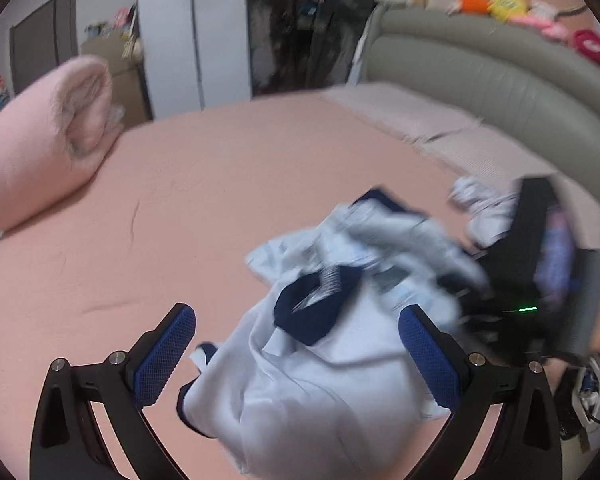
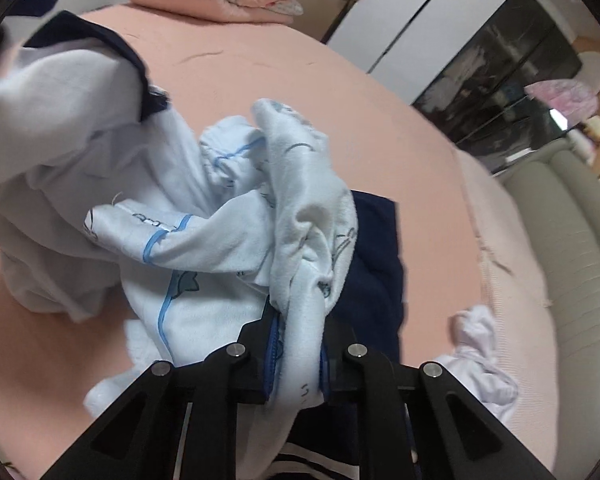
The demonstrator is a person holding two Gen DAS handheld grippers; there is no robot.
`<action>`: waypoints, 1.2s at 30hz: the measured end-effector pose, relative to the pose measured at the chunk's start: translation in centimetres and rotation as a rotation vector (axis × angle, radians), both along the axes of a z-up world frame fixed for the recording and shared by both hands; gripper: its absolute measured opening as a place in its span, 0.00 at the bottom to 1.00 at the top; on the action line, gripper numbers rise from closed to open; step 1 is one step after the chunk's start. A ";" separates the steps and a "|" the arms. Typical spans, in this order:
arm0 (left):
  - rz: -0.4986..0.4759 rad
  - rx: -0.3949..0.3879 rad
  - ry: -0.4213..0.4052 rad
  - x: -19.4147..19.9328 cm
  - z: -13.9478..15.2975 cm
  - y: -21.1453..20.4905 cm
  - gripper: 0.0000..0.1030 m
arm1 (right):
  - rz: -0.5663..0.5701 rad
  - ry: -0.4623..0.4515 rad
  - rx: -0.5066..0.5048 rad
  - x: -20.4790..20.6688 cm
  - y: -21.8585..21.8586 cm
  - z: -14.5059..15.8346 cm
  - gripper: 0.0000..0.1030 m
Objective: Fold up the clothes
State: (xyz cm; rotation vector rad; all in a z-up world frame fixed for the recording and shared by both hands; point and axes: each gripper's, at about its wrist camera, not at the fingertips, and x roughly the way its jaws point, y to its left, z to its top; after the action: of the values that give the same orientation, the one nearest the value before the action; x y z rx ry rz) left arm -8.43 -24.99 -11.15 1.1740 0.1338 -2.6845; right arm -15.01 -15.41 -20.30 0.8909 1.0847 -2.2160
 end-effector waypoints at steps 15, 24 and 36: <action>0.041 0.113 -0.172 -0.6 -7.9 -1.1 1.00 | -0.303 0.065 0.079 -8.3 7.5 -1.6 0.13; 0.039 0.100 -0.182 -0.2 -8.5 -1.0 1.00 | -0.544 0.295 0.139 -13.1 14.4 3.7 0.09; 0.027 0.097 -0.200 -0.5 -9.1 -0.8 1.00 | -0.679 -0.227 -0.044 -15.2 22.2 4.8 0.16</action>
State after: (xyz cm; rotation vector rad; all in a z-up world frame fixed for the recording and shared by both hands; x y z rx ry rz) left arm -8.89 -25.78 -20.22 1.4506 0.2488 -2.5443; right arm -30.21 6.77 -15.47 1.6296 0.6790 -2.5494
